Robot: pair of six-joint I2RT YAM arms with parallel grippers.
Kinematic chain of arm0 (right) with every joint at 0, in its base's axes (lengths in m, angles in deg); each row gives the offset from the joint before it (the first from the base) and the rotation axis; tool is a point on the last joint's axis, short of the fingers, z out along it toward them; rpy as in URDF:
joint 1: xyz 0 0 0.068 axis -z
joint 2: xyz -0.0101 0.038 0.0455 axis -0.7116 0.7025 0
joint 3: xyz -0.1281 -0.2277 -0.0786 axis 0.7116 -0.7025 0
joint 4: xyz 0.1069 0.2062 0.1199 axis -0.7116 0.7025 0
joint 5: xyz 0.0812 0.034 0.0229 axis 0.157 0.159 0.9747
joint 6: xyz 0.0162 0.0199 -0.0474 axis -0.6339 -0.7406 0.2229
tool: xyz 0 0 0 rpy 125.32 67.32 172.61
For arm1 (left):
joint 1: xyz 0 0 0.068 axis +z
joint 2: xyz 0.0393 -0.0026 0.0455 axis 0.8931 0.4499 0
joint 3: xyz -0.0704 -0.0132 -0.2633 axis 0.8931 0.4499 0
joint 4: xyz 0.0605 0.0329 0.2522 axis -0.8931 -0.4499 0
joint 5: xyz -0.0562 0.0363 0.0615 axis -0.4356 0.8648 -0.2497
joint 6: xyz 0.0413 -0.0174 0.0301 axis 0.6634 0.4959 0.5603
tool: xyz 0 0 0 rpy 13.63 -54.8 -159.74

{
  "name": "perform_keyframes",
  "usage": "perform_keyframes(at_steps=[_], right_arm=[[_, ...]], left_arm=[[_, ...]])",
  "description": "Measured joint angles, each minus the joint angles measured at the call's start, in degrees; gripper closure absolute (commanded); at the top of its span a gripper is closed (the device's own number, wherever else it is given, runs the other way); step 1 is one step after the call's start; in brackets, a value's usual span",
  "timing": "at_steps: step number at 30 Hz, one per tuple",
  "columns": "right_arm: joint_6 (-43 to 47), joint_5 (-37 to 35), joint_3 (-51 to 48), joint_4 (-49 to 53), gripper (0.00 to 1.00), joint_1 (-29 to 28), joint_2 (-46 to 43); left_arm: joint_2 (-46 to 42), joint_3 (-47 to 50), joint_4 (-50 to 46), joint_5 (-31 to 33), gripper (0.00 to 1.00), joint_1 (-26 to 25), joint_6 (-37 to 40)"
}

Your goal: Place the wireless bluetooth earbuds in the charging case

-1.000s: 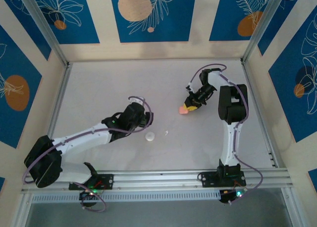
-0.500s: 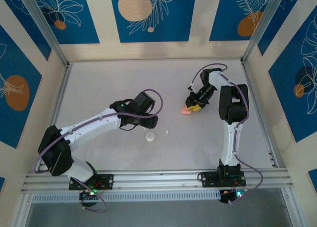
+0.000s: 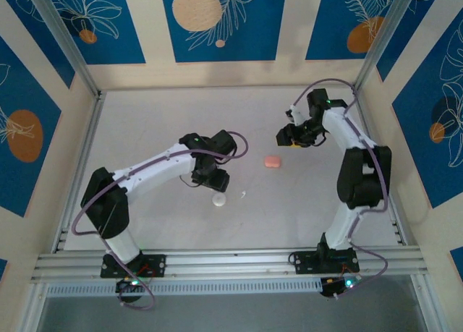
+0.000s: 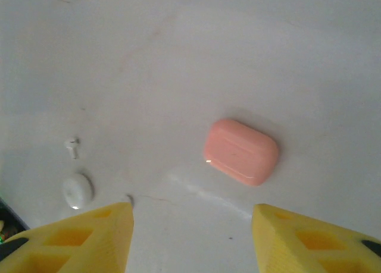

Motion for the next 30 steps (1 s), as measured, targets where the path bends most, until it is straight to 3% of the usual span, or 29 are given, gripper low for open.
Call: perform_keyframes(at_steps=[5, 11, 30], right_arm=[[-8.3, 6.4, -10.9, -11.3, 0.44, -1.5, -8.2], [-15.3, 9.6, -17.7, -18.8, 0.44, -3.0, -10.6], [-18.6, 10.6, -18.7, -21.4, 0.44, -6.3, -12.2]], left_arm=[[2.2, 0.0, 0.3, 1.0, 0.45, -0.1, -3.4], [7.1, -0.7, 0.5, 2.5, 0.47, -1.7, -6.1], [14.7, -2.2, 1.9, 3.5, 0.43, -4.6, -8.7]])
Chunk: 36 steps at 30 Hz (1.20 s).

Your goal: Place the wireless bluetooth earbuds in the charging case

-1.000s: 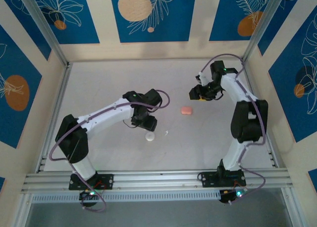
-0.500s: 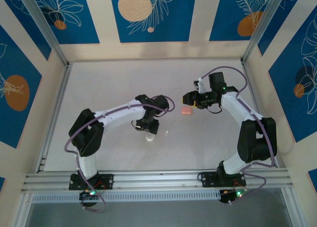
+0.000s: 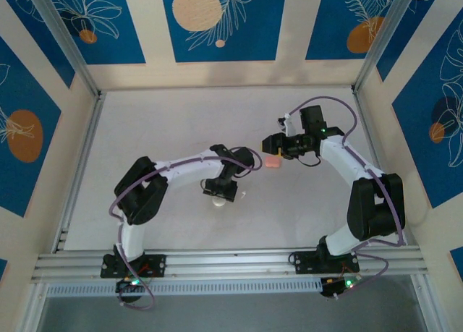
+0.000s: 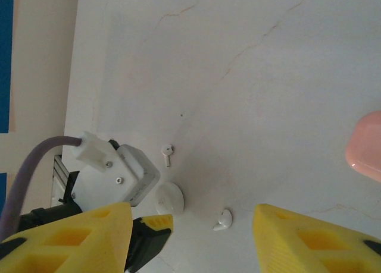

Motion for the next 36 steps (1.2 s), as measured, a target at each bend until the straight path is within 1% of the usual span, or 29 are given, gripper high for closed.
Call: perform_keyframes(at_steps=[8, 19, 24, 30, 36], right_arm=[[0.0, -0.1, 0.0, 0.0, 0.44, -0.8, 0.0], [0.0, -0.5, 0.0, 0.1, 0.44, -1.9, 0.0], [0.0, -0.7, 0.0, 0.2, 0.44, -2.2, 0.0], [0.0, -1.6, 0.0, 0.3, 0.44, -2.2, 0.0], [0.0, -1.9, 0.0, 0.3, 0.44, -2.2, 0.0]], left_arm=[[1.8, 0.0, 0.5, 0.0, 0.41, 0.0, 0.0], [3.4, 0.0, 2.1, -0.3, 0.40, 0.0, 0.0], [3.4, 0.5, 3.7, -1.1, 0.45, 0.0, 0.0], [3.4, 1.2, 4.7, -1.6, 0.46, 0.0, 0.0], [2.1, 2.8, 6.3, -1.7, 0.57, 0.0, 0.0]])
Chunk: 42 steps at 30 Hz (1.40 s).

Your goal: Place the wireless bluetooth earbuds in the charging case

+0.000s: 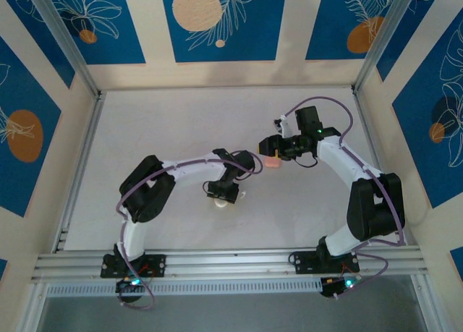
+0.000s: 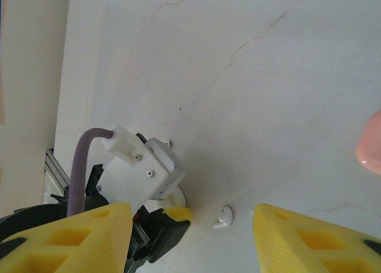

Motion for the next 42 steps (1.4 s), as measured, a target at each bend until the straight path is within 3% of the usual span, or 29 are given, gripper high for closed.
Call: perform_keyframes(at_steps=[12, 19, 30, 42], right_arm=[[-0.4, 0.0, -2.9, -1.6, 0.44, 0.0, -5.0], [-1.3, 1.8, -10.1, -5.3, 0.44, 0.7, -13.6], [-4.3, 15.9, -11.0, -1.6, 0.55, 5.4, -12.0], [-3.8, 21.2, -10.7, 6.4, 0.56, -1.9, -10.1]], left_arm=[[-5.2, 4.7, 2.1, 0.0, 0.59, 0.0, 0.1], [-15.5, 9.2, 9.3, 0.0, 0.60, 0.0, 2.3], [-32.4, 23.8, 30.0, -4.5, 0.59, 0.0, 26.7], [-40.6, 32.2, 43.3, -7.9, 0.61, 0.0, 46.1]])
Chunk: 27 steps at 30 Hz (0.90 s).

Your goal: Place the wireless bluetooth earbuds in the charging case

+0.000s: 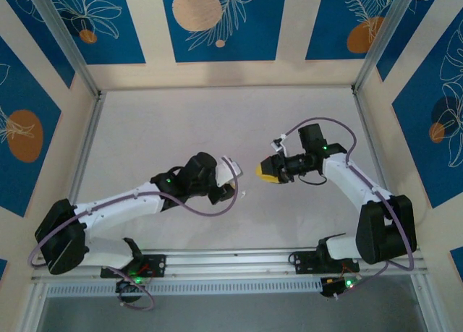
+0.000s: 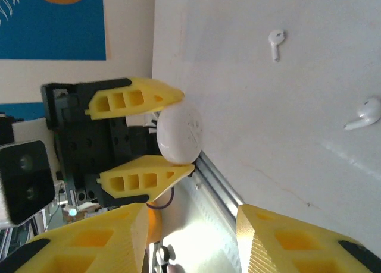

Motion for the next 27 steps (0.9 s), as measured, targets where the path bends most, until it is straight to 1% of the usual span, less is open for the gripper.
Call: perform_keyframes(at_steps=[5, 11, 19, 27], right_arm=[[-0.5, 0.0, 0.1, -0.1, 0.56, -4.4, 0.0], [-0.7, -1.3, 2.5, -0.5, 0.56, -7.8, 1.8], [-0.7, -3.7, 3.8, -0.9, 0.57, -9.8, 4.0], [-0.4, -3.8, 4.5, -1.4, 0.59, -11.8, 4.9]], left_arm=[[-0.4, 0.7, 2.0, -0.1, 0.61, -0.1, 4.8], [-0.4, 1.0, 3.5, -0.2, 0.61, -1.0, 7.7], [-0.4, 1.2, 5.6, 0.0, 0.61, -2.6, 8.3], [-0.5, 1.2, 6.5, 0.7, 0.62, -3.2, 8.3]])
